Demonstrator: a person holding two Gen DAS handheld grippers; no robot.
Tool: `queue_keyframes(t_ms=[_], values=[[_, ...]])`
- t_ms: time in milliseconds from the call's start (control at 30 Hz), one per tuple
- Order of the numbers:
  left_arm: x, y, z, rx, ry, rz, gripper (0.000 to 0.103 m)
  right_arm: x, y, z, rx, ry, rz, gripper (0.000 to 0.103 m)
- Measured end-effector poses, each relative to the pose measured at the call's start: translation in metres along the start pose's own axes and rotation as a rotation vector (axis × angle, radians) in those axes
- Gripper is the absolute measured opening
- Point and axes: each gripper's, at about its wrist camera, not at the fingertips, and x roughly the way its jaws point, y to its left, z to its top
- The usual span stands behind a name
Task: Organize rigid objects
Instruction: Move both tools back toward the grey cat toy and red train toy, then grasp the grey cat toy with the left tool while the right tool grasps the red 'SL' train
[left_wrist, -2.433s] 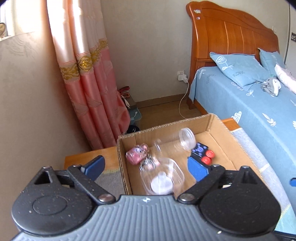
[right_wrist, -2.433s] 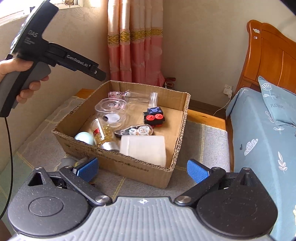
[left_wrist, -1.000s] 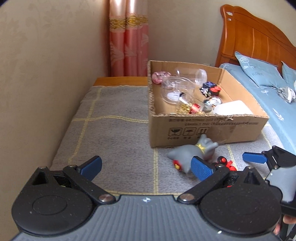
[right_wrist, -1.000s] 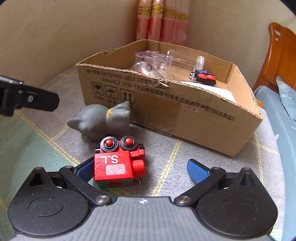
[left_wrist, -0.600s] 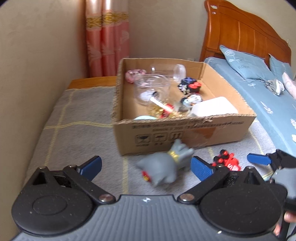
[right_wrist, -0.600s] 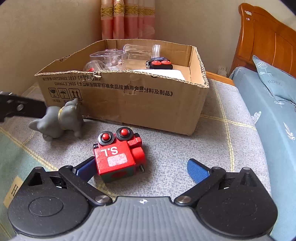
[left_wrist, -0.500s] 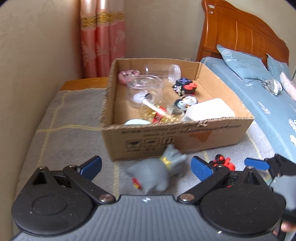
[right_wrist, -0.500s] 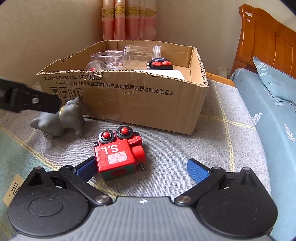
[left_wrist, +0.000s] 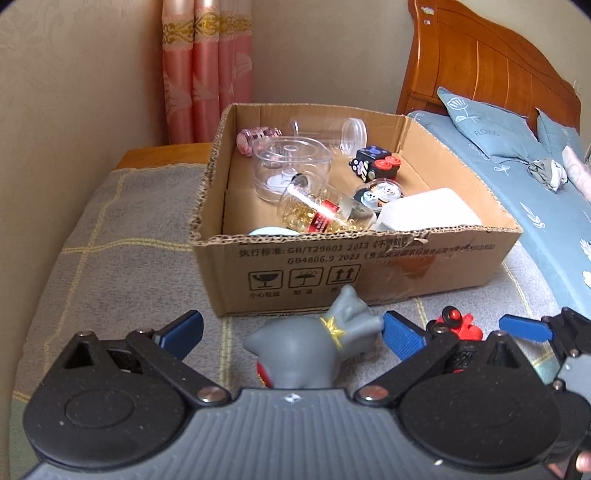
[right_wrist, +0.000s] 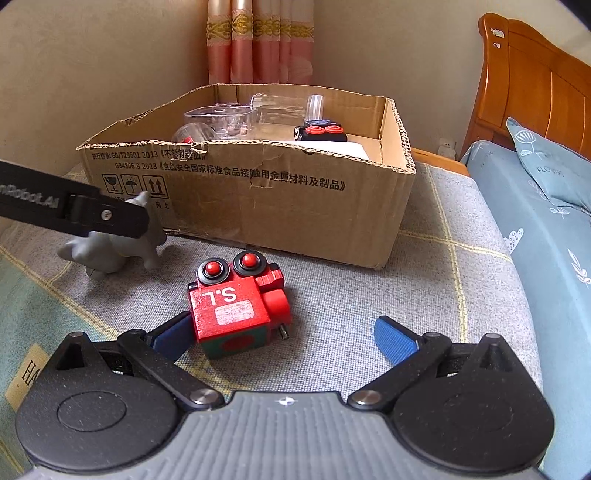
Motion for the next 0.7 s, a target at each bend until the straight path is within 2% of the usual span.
queue_keyframes(t_ms=[200, 367, 467, 600, 700], values=[[-0.021, 0.006, -0.007, 0.058, -0.014, 0.037, 0.102, 0.000, 0.000, 0.000, 0.000, 0.003, -0.001, 0.103], [-0.023, 0.014, -0.018, 0.087, 0.020, 0.049, 0.102, -0.001, -0.001, 0.000, 0.000, 0.006, -0.001, 0.103], [-0.018, 0.021, -0.025, 0.058, 0.046, 0.054, 0.102, -0.001, -0.001, 0.000, 0.000, 0.006, -0.001, 0.103], [-0.020, 0.026, -0.026, -0.014, 0.043, -0.050, 0.102, -0.001, -0.001, 0.000, -0.001, 0.004, 0.000, 0.103], [-0.020, 0.019, -0.019, -0.020, 0.021, -0.109, 0.102, -0.001, -0.001, 0.000, -0.001, 0.003, 0.001, 0.103]])
